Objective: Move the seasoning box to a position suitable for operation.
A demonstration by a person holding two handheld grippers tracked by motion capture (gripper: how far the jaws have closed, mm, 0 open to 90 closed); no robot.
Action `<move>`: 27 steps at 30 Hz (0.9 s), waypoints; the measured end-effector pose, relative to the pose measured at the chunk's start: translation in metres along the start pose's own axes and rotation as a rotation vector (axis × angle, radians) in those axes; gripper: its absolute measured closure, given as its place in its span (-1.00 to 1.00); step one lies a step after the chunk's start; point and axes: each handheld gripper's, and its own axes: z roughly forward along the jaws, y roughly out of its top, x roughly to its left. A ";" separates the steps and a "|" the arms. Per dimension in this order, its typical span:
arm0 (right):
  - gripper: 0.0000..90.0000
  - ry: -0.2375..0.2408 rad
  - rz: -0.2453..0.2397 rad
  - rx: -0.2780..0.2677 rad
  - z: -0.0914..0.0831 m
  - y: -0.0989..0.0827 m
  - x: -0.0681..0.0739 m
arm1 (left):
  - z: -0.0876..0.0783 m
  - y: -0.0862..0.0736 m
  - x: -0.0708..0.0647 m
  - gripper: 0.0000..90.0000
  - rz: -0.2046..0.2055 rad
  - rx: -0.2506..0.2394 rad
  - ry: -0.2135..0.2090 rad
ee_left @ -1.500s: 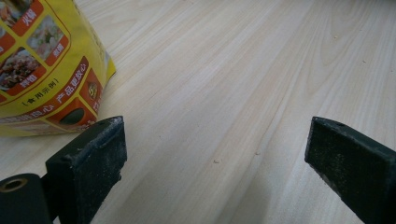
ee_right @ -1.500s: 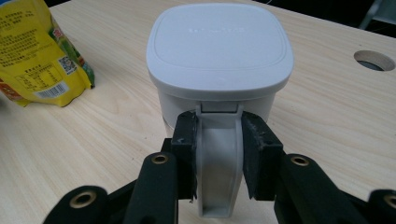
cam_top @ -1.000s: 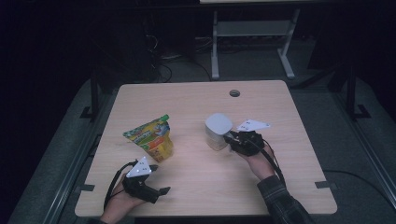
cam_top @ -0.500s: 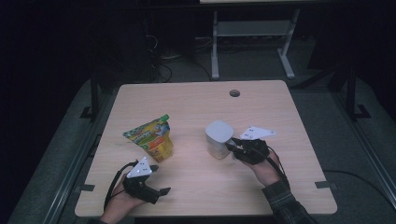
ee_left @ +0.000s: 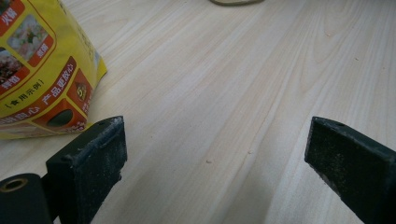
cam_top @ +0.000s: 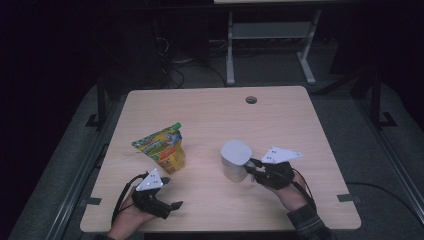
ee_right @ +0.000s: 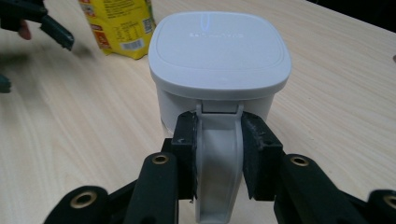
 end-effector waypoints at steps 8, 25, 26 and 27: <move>0.53 0.039 -0.017 -0.002 -0.009 -0.007 0.011 | 0.001 0.000 -0.001 -0.88 0.002 0.001 -0.005; 0.31 0.102 -0.029 -0.032 -0.020 -0.022 0.015 | 0.002 0.000 -0.001 -0.88 0.008 0.009 -0.015; 0.30 0.099 -0.024 -0.037 -0.021 -0.022 0.015 | 0.002 0.000 -0.001 -0.88 0.007 0.006 -0.014; 0.30 0.099 -0.024 -0.037 -0.021 -0.022 0.015 | 0.001 -0.001 -0.001 -0.88 0.007 0.006 -0.014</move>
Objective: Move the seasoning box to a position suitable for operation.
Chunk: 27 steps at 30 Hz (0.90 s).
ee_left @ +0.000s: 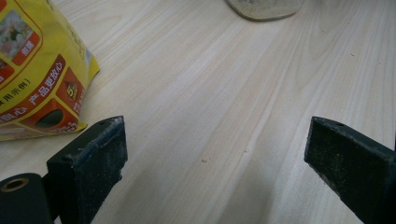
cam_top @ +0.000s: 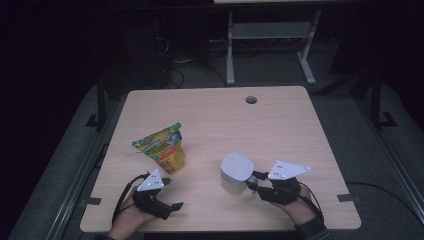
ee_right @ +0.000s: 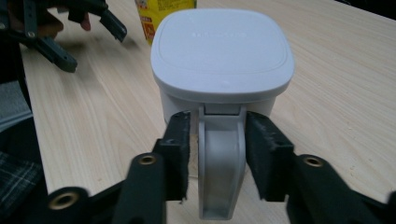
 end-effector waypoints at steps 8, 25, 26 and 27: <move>0.10 -0.020 0.028 -0.019 -0.013 -0.008 0.000 | 0.000 0.000 -0.002 -0.88 0.006 0.003 -0.005; 0.79 -0.031 0.073 -0.001 -0.035 -0.027 0.019 | -0.001 0.002 -0.004 -0.87 0.021 0.000 -0.017; 0.79 -0.031 0.073 -0.001 -0.035 -0.027 0.019 | -0.001 0.002 -0.004 -0.87 0.021 0.000 -0.017; 0.95 -0.011 0.064 -0.002 -0.034 -0.028 0.021 | -0.001 0.002 -0.004 -0.87 0.020 -0.002 -0.017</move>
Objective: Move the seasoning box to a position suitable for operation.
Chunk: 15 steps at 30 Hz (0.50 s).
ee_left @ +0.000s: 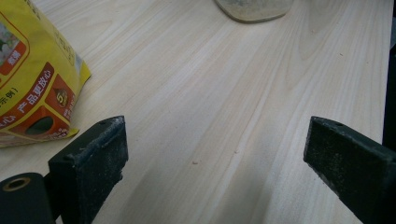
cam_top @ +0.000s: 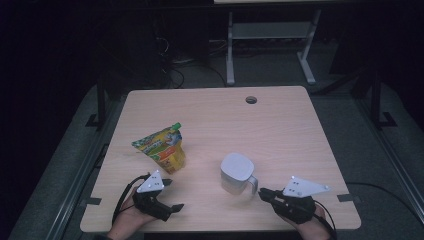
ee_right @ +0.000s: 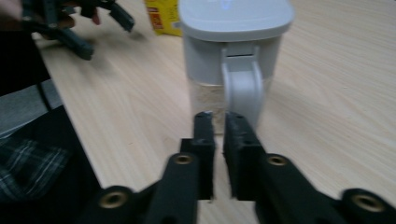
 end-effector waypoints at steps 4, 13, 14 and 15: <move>1.00 0.034 -0.005 0.010 0.005 -0.001 0.001 | 0.001 0.000 0.000 -0.87 0.001 0.003 0.001; 1.00 0.080 -0.040 0.065 0.025 -0.003 0.006 | 0.000 0.000 -0.001 -0.87 0.005 0.004 0.005; 1.00 0.084 -0.042 0.072 0.028 -0.003 0.006 | 0.000 0.000 0.000 -0.87 0.005 0.004 0.005; 1.00 0.086 -0.045 0.087 0.032 -0.004 0.004 | 0.000 0.000 0.000 -0.87 0.005 0.004 0.005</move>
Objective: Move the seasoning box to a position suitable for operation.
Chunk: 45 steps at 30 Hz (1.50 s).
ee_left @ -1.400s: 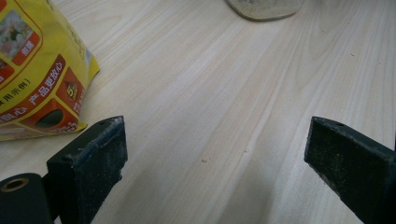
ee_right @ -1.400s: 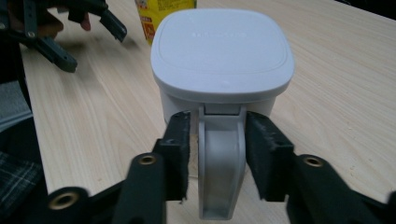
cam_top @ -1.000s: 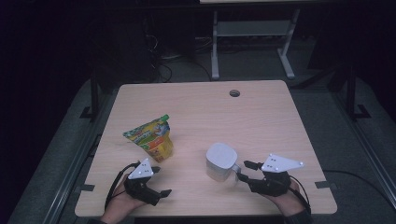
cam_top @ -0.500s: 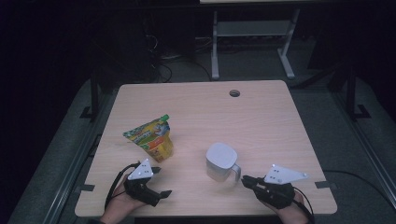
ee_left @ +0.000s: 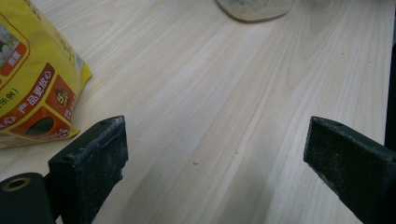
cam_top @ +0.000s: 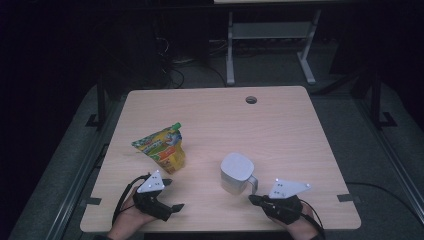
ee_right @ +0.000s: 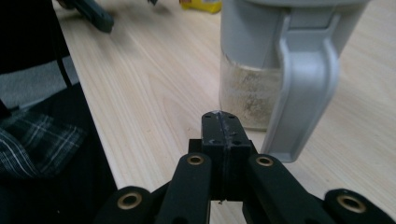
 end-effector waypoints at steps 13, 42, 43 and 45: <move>1.00 -0.026 0.031 0.024 0.007 -0.003 -0.020 | 0.001 0.001 0.001 -0.87 0.000 -0.002 -0.005; 1.00 -0.076 0.090 -0.012 0.010 0.000 -0.074 | 0.004 0.002 0.000 -0.87 0.000 -0.003 -0.024; 1.00 -0.076 0.090 -0.012 0.010 0.000 -0.074 | 0.004 0.002 0.000 -0.87 0.000 -0.002 -0.025; 1.00 -0.077 0.093 -0.013 0.011 0.000 -0.077 | 0.004 0.002 0.000 -0.87 -0.001 0.000 -0.024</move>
